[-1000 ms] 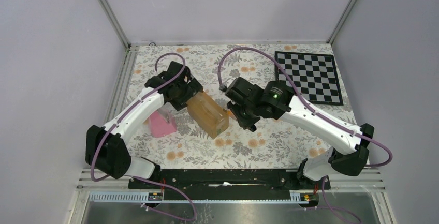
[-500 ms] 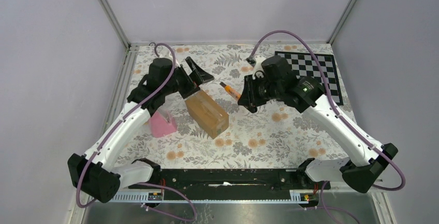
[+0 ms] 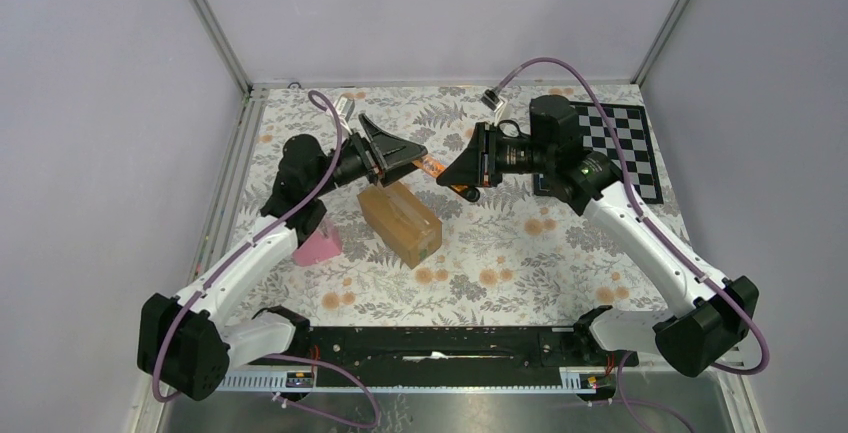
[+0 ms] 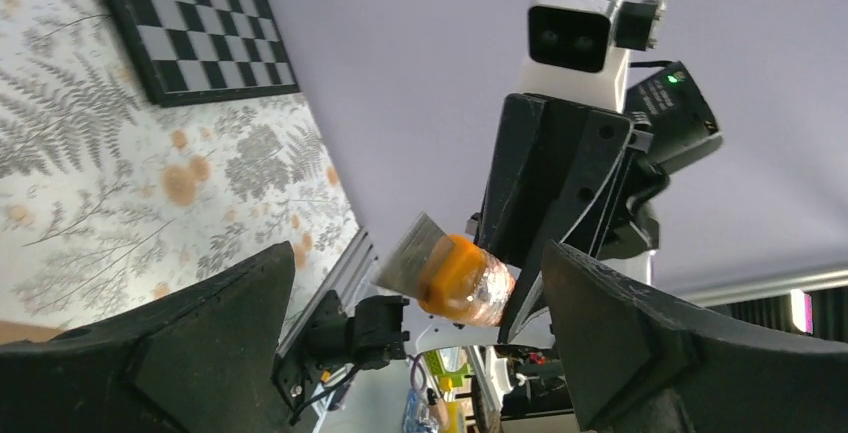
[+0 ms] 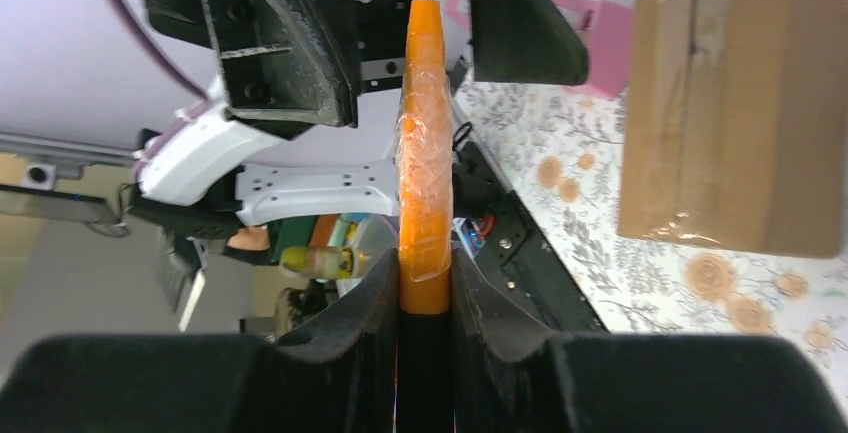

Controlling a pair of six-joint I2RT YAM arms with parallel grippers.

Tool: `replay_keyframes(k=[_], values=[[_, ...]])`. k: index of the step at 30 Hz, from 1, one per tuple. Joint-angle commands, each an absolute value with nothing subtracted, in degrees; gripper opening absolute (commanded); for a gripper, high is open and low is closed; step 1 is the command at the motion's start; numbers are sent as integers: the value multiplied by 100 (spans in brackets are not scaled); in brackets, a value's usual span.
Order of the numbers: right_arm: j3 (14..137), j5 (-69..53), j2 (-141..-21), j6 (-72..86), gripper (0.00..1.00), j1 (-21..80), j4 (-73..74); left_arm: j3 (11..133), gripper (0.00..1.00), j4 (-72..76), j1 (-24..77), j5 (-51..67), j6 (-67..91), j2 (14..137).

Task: Unpack the express box
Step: Cut the express box at the center of the board.

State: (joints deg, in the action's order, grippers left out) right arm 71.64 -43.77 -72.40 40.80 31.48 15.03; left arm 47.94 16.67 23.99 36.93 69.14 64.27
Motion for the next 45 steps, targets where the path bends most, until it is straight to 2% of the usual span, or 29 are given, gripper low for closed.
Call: replay_keyframes(k=[1,3,7,9,15,17,18,19,22,24,26,30,38,45], values=[[7136,-5099,-7217,4725,0,3101,513,4505,96,3507,2369,3970,7713,6471],[7100,-5071,-7212,4741,0,3102,510,4460,90,3757,2368,3992,7863,6545],[7077,-4973,-7254,4808,0,3102,490,4368,71,4009,2373,4032,8065,6618],[7068,-4982,-7315,4842,0,3102,474,4263,66,4345,2373,4009,8237,6632],[7061,-4828,-7390,4889,0,3098,475,4161,28,4684,2373,4034,8494,6763],[7095,-4747,-7418,4940,6,3102,477,4119,15,4708,2373,4001,8565,6776],[7107,-4702,-7429,4974,13,3101,471,4095,5,4717,2373,3968,8587,6776],[7101,-4641,-7435,5039,20,3100,414,4071,0,4706,2373,3903,8614,6772],[6829,-4506,-7393,5593,48,3103,-219,3810,0,4441,2380,3230,8804,6586],[6455,-4312,-7295,6097,57,3102,-923,3356,0,4349,2436,2392,9084,6309],[6097,-4093,-7200,6529,60,3109,-1453,3060,0,4431,2540,1662,9265,6047],[5539,-3667,-7000,7010,61,3131,-2246,3073,0,4131,2696,1092,9196,5832],[5191,-3205,-6839,7215,58,3205,-2615,3107,0,4296,3032,871,9197,6137],[5221,-3131,-6935,7196,49,3304,-2609,3133,0,4390,3195,815,9202,6312]])
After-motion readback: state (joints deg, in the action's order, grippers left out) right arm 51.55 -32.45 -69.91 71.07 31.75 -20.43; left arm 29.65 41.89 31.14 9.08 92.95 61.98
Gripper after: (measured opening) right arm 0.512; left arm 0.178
